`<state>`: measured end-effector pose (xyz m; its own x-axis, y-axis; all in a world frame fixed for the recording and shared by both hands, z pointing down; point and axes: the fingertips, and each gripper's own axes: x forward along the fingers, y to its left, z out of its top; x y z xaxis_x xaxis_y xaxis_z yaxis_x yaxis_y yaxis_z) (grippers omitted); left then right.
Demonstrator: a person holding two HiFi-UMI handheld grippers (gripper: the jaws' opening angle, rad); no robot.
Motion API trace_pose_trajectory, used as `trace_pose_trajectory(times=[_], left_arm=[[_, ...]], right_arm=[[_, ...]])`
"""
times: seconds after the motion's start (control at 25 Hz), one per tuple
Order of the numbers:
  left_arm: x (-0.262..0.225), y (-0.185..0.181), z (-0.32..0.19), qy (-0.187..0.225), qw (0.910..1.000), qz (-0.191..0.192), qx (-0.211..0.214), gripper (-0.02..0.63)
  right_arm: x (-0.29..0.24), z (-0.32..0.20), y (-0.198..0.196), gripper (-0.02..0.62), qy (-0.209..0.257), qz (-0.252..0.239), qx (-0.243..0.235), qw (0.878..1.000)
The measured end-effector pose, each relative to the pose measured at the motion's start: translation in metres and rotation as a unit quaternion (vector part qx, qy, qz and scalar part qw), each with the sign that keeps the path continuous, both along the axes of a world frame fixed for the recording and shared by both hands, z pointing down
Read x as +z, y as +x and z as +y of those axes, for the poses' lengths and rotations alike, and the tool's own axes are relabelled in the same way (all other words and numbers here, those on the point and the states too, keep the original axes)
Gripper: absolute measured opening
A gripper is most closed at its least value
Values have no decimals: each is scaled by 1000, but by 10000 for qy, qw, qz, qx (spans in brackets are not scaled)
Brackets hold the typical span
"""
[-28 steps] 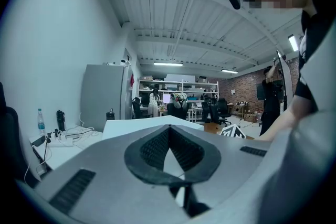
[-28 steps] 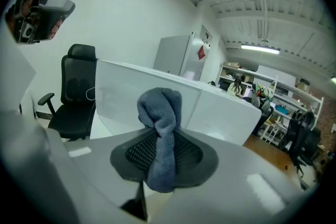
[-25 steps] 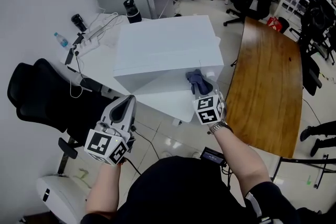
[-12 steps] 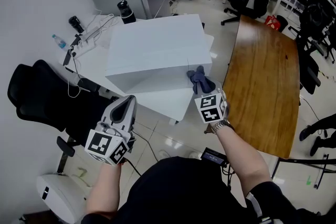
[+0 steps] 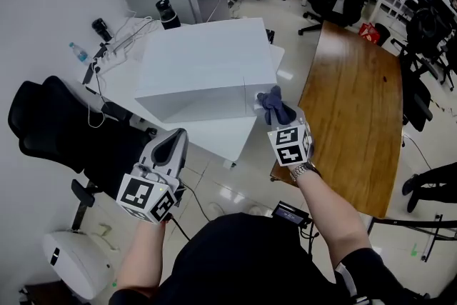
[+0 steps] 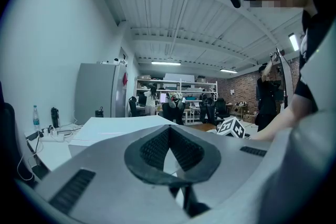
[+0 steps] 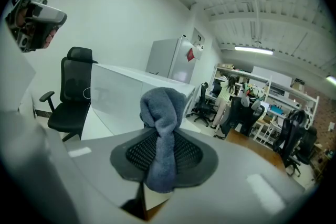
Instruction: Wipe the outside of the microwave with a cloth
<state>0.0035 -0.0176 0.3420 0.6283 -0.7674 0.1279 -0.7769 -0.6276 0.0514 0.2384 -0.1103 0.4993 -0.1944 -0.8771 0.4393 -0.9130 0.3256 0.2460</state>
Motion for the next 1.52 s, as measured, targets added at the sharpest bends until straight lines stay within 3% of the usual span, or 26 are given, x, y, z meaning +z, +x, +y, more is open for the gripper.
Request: trace_pose_trajectory(times=[0.2,0.32,0.48,0.72,0.84,0.96,1.16,1.4,1.52], left_arm=[[3,16,9,-48,10000,11,56,5],[6,28,15,-98,9998,28,184,5],[7,46,21,-103,9991,31,414,5],[5,64,29,-101,9982,106,590,5],[4,78,35,-76,9962,106,859,42],[1,94,44,-45,9916,159,1282,123],[-6,112,62,-39,9803,372,1938,236],[-18,116,92,60,9626,521,2658,244],[-23,112,103,82,9555,571,2892,178]], right_arm=[[-23,14,5,78,154,-155,-188,9996],[-46,28,-2,78,292,-347,-558,9974],[-84,48,-14,78,571,-583,-1112,9904],[-113,73,-19,78,746,-672,-1471,9840],[-129,91,-33,78,845,-789,-1879,9754],[-145,115,-54,78,891,-1036,-2541,9575],[-172,158,-89,80,910,-1448,-3771,9102],[-184,189,-113,80,571,-1814,-4683,8628],[-187,194,-123,80,427,-1947,-4959,8452]])
